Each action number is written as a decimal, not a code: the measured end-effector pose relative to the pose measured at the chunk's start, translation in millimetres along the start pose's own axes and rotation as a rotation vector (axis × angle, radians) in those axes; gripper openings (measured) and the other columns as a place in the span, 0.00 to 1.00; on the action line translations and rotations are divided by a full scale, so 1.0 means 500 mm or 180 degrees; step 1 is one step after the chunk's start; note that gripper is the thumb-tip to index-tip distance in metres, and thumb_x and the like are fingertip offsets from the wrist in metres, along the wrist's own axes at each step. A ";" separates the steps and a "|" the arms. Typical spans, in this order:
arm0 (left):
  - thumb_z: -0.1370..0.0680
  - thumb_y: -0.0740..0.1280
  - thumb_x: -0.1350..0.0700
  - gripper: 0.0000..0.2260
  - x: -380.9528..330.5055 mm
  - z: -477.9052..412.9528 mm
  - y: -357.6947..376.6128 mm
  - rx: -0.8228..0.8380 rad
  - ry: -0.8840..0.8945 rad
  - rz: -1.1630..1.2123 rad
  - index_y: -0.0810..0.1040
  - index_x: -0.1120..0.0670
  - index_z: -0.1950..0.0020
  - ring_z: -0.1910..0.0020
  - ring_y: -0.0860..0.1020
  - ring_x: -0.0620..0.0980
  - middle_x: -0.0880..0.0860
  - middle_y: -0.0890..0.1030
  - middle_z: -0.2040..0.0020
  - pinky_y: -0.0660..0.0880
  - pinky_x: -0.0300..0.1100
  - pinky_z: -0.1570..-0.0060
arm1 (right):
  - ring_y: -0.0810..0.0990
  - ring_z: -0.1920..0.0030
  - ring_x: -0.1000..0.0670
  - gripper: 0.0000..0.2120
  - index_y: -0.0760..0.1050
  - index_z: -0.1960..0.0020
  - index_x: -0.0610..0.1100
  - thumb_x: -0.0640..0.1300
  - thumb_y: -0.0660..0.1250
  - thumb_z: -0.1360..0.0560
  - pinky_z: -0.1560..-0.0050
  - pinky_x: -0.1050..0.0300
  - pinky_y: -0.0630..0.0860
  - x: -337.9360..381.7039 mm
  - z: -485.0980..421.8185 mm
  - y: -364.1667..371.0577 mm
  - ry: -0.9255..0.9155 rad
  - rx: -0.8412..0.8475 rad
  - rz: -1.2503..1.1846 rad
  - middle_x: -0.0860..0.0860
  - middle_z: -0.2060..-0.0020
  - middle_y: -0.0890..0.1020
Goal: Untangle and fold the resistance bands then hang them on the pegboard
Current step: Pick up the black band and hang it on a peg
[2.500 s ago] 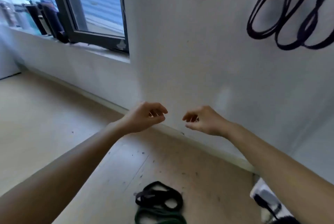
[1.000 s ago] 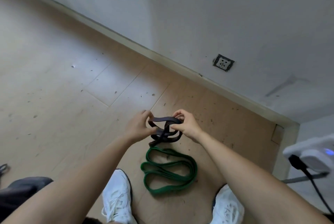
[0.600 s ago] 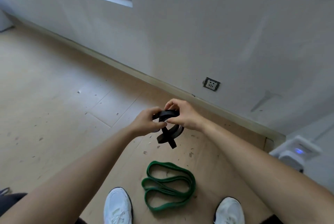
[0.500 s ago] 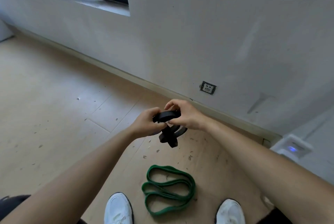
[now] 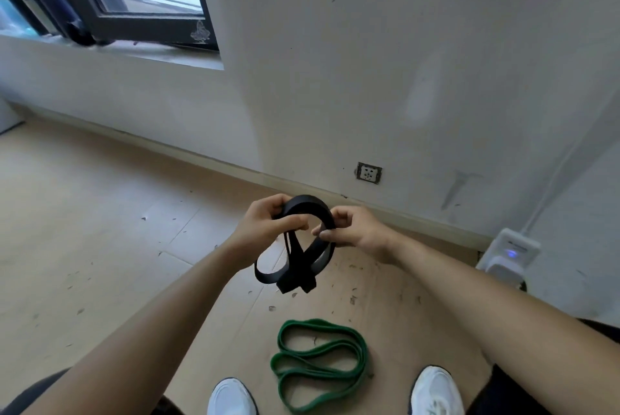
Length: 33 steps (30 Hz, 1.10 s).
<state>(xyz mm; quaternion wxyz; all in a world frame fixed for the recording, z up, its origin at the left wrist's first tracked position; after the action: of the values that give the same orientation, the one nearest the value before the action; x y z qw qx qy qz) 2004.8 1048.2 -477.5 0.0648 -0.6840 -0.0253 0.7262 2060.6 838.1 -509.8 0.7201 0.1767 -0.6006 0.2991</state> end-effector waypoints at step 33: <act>0.21 0.71 0.59 0.04 -0.137 -0.034 0.015 0.0008 0.0378 -0.0481 0.85 0.55 0.47 0.57 0.82 0.46 0.49 0.84 0.60 0.78 0.36 0.52 | 0.84 0.49 0.49 0.10 0.83 0.46 0.50 0.46 0.77 0.27 0.41 0.47 0.80 0.127 0.051 -0.130 -0.0281 0.0145 0.1409 0.51 0.52 0.86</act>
<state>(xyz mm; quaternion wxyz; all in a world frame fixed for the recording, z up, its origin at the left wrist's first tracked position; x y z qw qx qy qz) 2025.2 1031.1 -411.7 0.1216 -0.7218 -0.0720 0.6775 2089.1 787.1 -435.6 0.6057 0.0697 -0.6489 0.4552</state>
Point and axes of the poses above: each hand's wrist, its own z-axis away from the middle knuckle, its own y-axis out of the palm, x = y × z, the point moved 2 cm from there along -z, towards the middle knuckle
